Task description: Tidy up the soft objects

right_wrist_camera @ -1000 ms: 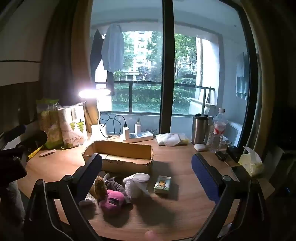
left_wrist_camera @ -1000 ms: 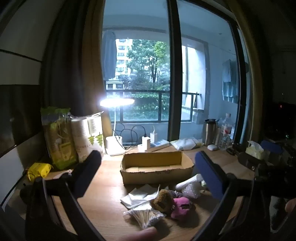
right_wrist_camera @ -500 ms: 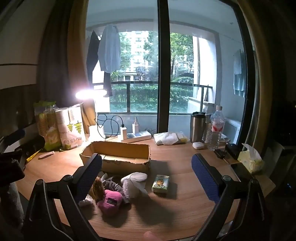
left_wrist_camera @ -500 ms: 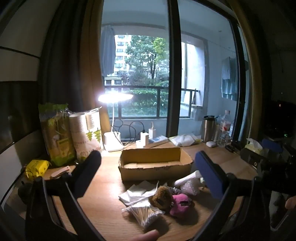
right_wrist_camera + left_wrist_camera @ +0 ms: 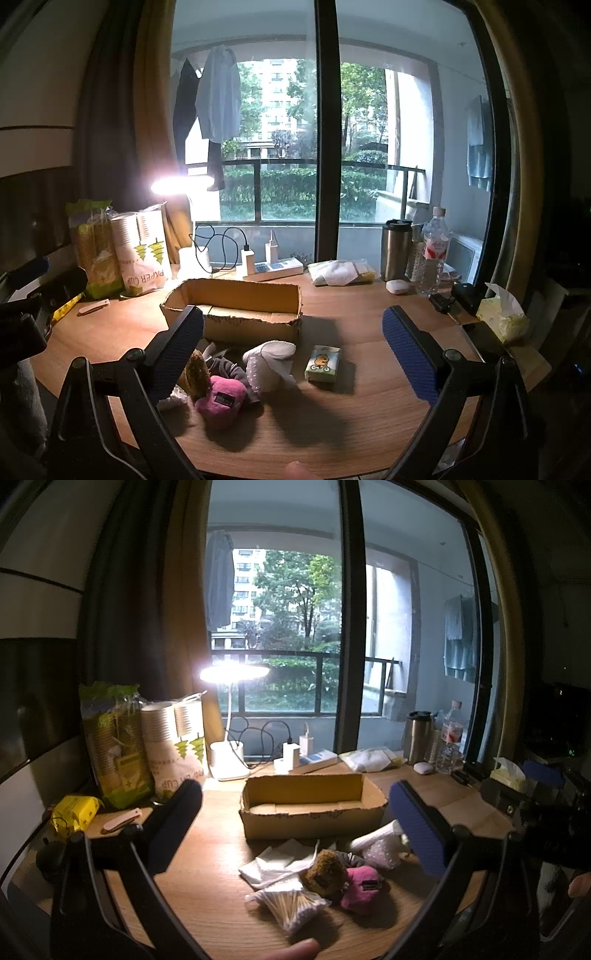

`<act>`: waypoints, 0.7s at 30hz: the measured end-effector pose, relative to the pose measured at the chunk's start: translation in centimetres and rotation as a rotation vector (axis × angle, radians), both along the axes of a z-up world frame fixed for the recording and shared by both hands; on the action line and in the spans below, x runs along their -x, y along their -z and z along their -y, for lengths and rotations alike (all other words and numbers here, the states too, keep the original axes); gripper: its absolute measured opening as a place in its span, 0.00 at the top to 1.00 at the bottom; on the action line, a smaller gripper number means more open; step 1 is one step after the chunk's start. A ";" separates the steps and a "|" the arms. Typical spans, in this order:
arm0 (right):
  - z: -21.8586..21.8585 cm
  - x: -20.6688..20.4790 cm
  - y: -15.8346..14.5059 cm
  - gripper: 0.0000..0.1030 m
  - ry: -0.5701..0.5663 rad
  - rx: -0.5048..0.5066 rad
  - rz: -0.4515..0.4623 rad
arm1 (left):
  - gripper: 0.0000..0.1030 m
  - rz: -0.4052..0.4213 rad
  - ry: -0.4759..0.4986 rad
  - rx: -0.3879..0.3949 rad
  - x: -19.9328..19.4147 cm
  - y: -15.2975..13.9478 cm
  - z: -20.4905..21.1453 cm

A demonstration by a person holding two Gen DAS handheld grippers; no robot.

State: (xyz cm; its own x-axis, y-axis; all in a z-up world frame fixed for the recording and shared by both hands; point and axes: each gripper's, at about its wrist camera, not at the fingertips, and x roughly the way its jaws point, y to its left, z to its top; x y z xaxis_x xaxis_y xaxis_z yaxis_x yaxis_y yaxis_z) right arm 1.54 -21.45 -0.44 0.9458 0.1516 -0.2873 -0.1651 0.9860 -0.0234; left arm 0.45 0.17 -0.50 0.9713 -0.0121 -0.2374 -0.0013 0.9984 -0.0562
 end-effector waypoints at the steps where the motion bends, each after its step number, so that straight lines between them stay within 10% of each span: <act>1: 0.0 0.0 0.0 0.03 0.001 -0.001 0.000 | 0.01 0.001 0.000 0.000 0.0 0.1 0.0; 21: -0.2 -0.2 0.3 0.03 -0.002 -0.003 -0.006 | 0.01 0.003 -0.002 0.003 -0.1 0.0 -0.2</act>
